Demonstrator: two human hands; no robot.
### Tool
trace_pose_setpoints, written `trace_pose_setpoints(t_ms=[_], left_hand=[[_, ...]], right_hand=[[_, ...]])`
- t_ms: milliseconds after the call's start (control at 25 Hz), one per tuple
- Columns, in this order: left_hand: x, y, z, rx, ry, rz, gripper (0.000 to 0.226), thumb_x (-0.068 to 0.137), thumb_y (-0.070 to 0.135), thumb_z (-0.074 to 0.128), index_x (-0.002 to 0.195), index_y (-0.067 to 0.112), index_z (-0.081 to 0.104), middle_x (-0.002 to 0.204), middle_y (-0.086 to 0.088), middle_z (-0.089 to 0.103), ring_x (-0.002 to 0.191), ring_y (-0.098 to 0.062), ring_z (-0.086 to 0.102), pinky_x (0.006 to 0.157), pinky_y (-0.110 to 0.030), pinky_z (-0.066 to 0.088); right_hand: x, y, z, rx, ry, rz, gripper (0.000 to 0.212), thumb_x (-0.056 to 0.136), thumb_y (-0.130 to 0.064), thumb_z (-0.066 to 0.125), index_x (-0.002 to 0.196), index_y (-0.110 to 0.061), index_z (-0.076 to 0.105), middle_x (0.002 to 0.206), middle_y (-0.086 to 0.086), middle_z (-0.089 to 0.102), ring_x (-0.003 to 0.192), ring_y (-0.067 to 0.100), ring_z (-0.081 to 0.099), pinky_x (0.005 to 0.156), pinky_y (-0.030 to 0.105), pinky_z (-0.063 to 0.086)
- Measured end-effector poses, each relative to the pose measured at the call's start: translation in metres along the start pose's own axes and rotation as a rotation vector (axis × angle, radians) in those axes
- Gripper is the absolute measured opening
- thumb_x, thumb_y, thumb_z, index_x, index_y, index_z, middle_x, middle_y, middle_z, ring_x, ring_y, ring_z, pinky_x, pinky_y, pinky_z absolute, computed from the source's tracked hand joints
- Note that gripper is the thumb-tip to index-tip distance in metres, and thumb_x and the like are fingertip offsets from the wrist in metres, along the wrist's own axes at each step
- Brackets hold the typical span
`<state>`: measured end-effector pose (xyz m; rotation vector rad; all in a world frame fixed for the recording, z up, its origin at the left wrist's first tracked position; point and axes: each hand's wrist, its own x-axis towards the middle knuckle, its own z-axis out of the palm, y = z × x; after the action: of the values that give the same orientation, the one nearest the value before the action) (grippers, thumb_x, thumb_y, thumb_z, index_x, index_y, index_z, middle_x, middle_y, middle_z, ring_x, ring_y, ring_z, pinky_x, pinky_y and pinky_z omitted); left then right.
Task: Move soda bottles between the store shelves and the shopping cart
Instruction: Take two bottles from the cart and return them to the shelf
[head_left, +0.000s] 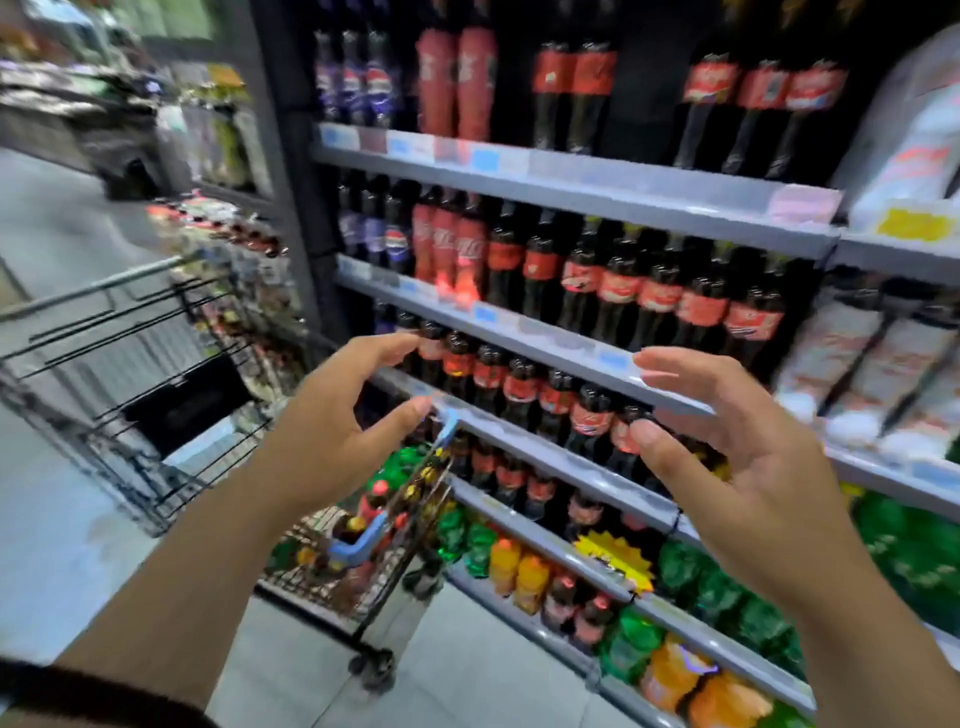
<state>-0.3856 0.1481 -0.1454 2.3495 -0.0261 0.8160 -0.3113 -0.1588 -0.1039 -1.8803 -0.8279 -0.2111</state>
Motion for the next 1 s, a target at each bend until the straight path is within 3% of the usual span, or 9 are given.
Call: trace_pose_setpoints(t_ms=[120, 240, 440, 560, 760, 1000], left_hand=[[-0.025, -0.058, -0.051, 0.033, 0.025, -0.119, 0.05, 0.092, 0.048, 0.061, 0.138, 0.029, 0.053, 0.13, 0.016, 0.061, 0.124, 0.002, 0.054, 0.102, -0.023, 0.044], [-0.051, -0.115, -0.101, 0.053, 0.025, -0.203, 0.051, 0.091, 0.045, 0.062, 0.138, 0.027, 0.053, 0.128, 0.015, 0.062, 0.122, 0.002, 0.056, 0.103, -0.029, 0.046], [-0.078, -0.185, -0.152, 0.054, 0.002, -0.326, 0.049, 0.089, 0.046, 0.062, 0.136, 0.036, 0.051, 0.124, 0.026, 0.06, 0.118, 0.008, 0.055, 0.101, -0.026, 0.045], [-0.082, -0.216, -0.164, 0.042, 0.001, -0.359, 0.05, 0.087, 0.05, 0.059, 0.135, 0.035, 0.052, 0.123, 0.026, 0.06, 0.117, 0.009, 0.056, 0.099, -0.022, 0.043], [-0.08, -0.267, -0.16, 0.024, -0.002, -0.439, 0.047, 0.089, 0.045, 0.061, 0.135, 0.036, 0.052, 0.122, 0.023, 0.063, 0.117, 0.006, 0.057, 0.1, -0.026, 0.046], [-0.049, -0.345, -0.137, 0.092, -0.183, -0.529, 0.042, 0.095, 0.043, 0.059, 0.136, 0.038, 0.05, 0.124, 0.019, 0.061, 0.118, 0.005, 0.056, 0.097, -0.029, 0.051]], right_hand=[[0.018, -0.011, 0.074, 0.072, -0.05, -0.002, 0.036, 0.085, -0.049, 0.064, 0.121, -0.046, 0.061, 0.127, -0.026, 0.062, 0.122, 0.001, 0.059, 0.095, 0.027, 0.049], [0.033, -0.021, 0.156, 0.125, -0.127, 0.015, 0.03, 0.089, -0.047, 0.067, 0.118, -0.047, 0.062, 0.126, -0.027, 0.062, 0.12, 0.002, 0.06, 0.09, 0.016, 0.051], [0.051, -0.033, 0.254, 0.206, -0.186, 0.016, 0.041, 0.083, -0.043, 0.063, 0.122, -0.03, 0.065, 0.127, -0.018, 0.063, 0.123, 0.007, 0.059, 0.095, 0.018, 0.051], [0.061, -0.03, 0.29, 0.25, -0.178, 0.019, 0.039, 0.084, -0.036, 0.065, 0.121, -0.024, 0.067, 0.127, -0.013, 0.064, 0.124, 0.011, 0.059, 0.096, 0.022, 0.053], [0.092, -0.005, 0.343, 0.275, -0.23, 0.045, 0.031, 0.088, -0.014, 0.071, 0.119, -0.018, 0.068, 0.124, -0.007, 0.065, 0.118, 0.014, 0.062, 0.092, 0.023, 0.055], [0.132, 0.067, 0.404, 0.326, -0.256, 0.135, 0.034, 0.085, -0.03, 0.066, 0.116, -0.019, 0.069, 0.119, -0.008, 0.066, 0.112, 0.015, 0.065, 0.091, 0.017, 0.053]])
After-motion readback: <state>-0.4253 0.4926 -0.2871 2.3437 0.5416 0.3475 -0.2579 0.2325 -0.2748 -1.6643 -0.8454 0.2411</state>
